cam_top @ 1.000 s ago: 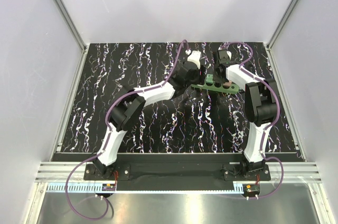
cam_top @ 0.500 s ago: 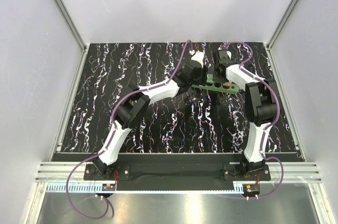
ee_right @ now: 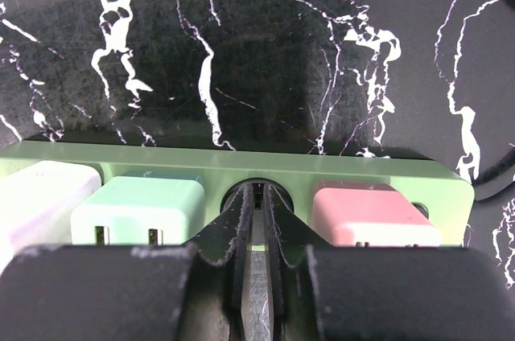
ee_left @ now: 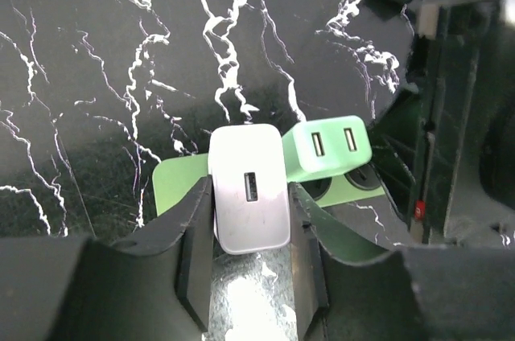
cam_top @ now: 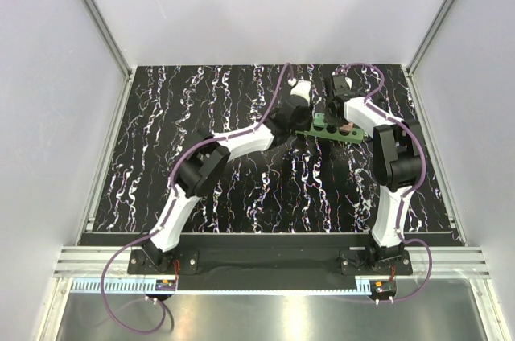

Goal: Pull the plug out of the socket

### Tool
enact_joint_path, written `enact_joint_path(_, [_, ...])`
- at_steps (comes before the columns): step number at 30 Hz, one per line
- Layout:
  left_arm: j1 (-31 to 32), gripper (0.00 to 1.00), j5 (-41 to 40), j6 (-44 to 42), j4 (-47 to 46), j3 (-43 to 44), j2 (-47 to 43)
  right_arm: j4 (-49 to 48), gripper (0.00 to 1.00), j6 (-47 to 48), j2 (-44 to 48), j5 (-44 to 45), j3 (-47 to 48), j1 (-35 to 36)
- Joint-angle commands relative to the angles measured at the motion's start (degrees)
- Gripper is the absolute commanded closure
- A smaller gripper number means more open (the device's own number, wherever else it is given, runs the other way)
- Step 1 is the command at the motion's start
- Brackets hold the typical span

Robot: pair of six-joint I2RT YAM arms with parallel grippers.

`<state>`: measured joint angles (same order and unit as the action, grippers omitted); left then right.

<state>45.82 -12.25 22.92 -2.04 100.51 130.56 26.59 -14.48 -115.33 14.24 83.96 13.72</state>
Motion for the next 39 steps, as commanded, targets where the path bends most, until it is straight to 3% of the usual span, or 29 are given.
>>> enact_joint_path(1, [0.9,1.00,0.3,-0.8,-19.3,-7.9,-7.4,7.7,0.87,-0.1,-5.2,-6.0,-2.4,1.2])
enact_joint_path(3, [1.6,1.00,-1.0,-1.5,-26.6,-12.1,-10.8,7.8,0.87,-0.2,-5.2,-6.2,-2.4,1.2])
enact_joint_path(8, [2.6,1.00,-5.6,0.5,-34.0,-13.1,-13.4,8.3,0.87,0.0,-5.3,-6.6,-2.3,1.3])
enact_joint_path(17, [2.0,1.00,-2.5,5.6,-25.6,2.4,-7.9,10.8,0.87,0.7,-6.4,-6.2,-0.8,1.9])
enact_joint_path(28, [-0.6,1.00,1.7,7.3,-30.9,0.4,-9.4,12.1,0.87,2.0,-6.8,-7.8,-0.4,2.2])
enact_joint_path(35, [-2.4,1.00,2.8,8.8,-24.8,5.2,-8.4,12.2,0.88,2.1,-6.7,-7.9,-0.5,2.5])
enact_joint_path(39, [-1.4,1.00,1.0,2.2,-20.4,9.5,-8.0,12.3,0.88,2.2,-6.8,-7.7,-0.4,2.5])
